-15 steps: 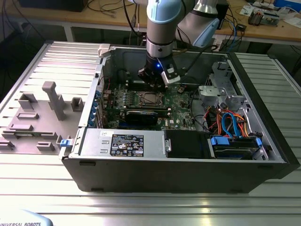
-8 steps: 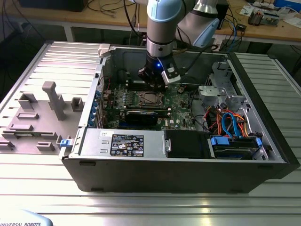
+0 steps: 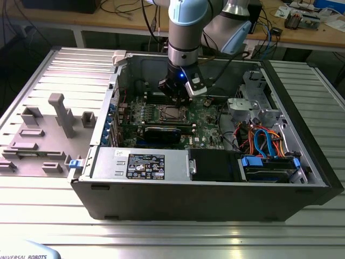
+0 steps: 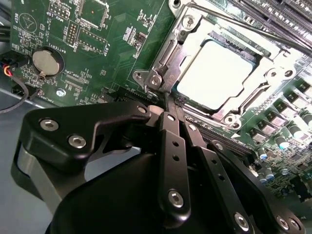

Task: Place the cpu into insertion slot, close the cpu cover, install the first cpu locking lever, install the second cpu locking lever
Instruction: 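Install the first cpu locking lever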

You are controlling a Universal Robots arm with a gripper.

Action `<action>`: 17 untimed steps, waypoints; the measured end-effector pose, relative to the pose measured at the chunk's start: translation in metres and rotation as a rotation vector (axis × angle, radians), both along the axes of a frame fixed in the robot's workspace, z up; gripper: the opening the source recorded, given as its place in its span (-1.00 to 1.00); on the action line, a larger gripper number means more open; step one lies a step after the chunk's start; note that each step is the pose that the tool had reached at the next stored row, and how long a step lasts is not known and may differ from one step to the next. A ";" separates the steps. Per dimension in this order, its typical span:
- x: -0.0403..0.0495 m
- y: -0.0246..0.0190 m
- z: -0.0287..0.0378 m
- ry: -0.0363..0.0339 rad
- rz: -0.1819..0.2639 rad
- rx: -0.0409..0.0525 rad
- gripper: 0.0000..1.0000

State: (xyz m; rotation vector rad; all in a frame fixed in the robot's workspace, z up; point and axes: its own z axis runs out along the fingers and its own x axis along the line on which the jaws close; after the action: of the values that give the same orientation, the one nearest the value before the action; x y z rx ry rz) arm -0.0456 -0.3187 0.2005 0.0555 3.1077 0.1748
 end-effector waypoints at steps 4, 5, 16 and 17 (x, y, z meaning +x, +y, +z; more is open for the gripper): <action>0.0004 0.0001 -0.0003 0.0001 0.000 0.0170 -0.79; 0.0004 0.0000 -0.0002 0.0005 0.000 0.0245 -0.79; 0.0005 -0.0007 0.0080 0.0009 0.000 0.0298 -0.79; 0.0005 -0.0017 0.0079 0.0008 0.000 0.0299 -0.79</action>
State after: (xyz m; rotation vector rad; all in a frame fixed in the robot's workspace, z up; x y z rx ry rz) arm -0.0451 -0.3204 0.2083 0.0558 3.1061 0.2213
